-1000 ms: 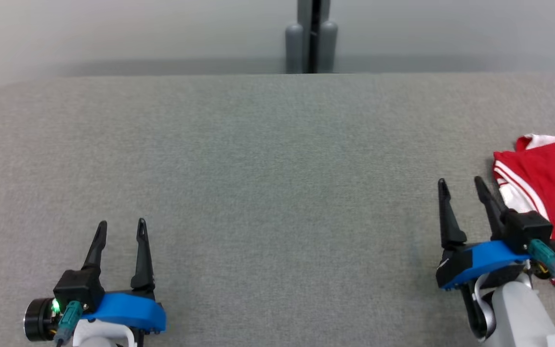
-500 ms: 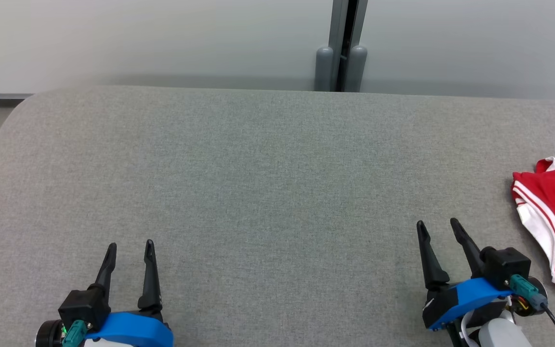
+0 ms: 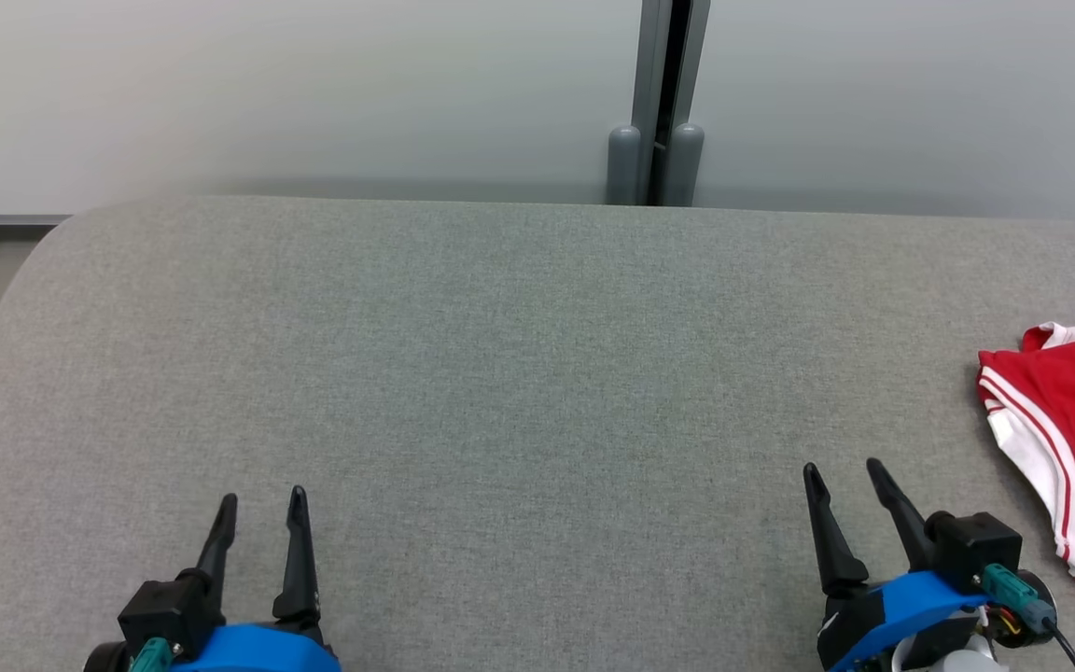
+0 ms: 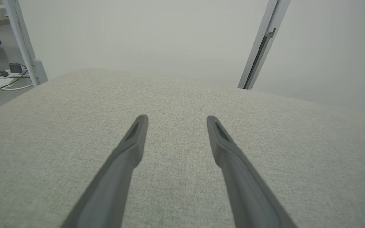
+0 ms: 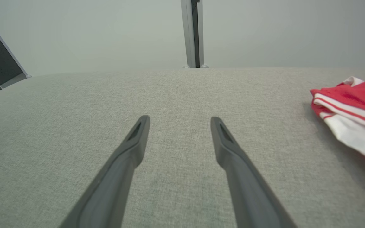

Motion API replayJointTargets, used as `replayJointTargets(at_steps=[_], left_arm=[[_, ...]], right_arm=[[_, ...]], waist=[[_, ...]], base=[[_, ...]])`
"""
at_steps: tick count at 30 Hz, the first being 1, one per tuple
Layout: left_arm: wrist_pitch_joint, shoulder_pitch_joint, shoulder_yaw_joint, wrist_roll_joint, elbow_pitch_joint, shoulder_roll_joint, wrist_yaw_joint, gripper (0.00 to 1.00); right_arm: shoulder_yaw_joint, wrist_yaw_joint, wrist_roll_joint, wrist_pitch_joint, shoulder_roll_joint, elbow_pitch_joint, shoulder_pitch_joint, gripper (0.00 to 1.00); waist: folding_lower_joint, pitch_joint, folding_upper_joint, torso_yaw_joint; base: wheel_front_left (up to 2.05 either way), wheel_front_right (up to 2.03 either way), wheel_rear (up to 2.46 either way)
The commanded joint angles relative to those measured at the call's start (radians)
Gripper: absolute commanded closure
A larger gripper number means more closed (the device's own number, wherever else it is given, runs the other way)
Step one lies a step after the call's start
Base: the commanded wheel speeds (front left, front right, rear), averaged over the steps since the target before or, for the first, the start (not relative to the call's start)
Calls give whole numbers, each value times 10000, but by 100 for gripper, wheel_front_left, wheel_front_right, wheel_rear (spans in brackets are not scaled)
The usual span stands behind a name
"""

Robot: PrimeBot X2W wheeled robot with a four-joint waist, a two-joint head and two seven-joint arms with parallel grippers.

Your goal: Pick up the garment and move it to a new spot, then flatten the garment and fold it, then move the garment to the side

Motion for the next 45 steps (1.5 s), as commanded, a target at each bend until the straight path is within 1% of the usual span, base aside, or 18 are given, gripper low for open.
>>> replayJointTargets(at_steps=[1, 4, 9, 10, 25, 45], left_arm=[[5, 7, 3, -20, 48, -6, -2, 100], [61, 111, 18, -56, 307, -17, -2, 100], [356, -8, 152, -1028, 264, -16, -18, 100], [356, -8, 152, -1028, 264, -16, -18, 100], [1017, -179, 367, -3654, -46, -14, -64, 100], [1770, -394, 645, -6507, -339, -11, -111, 100]], right_arm=[[-2, 0, 5, 9, 6, 46, 3, 100], [-9, 0, 33, 71, 25, 291, 55, 100], [-173, 0, 1044, 393, 22, 183, 12, 100], [-173, 0, 1044, 393, 22, 183, 12, 100], [-369, 0, 3811, 1029, 14, -382, 148, 100], [-646, 0, 6805, 1778, 3, -917, 237, 100]], waist=[[1, -5, 0, 3], [1, -9, 0, 4], [1, -41, 0, -10], [1, -41, 0, -10], [1, -134, 0, -54], [1, -259, 0, -112]], base=[[0, 0, 0], [0, 0, 0], [0, 0, 0], [0, 0, 0], [0, 0, 0], [0, 0, 0]])
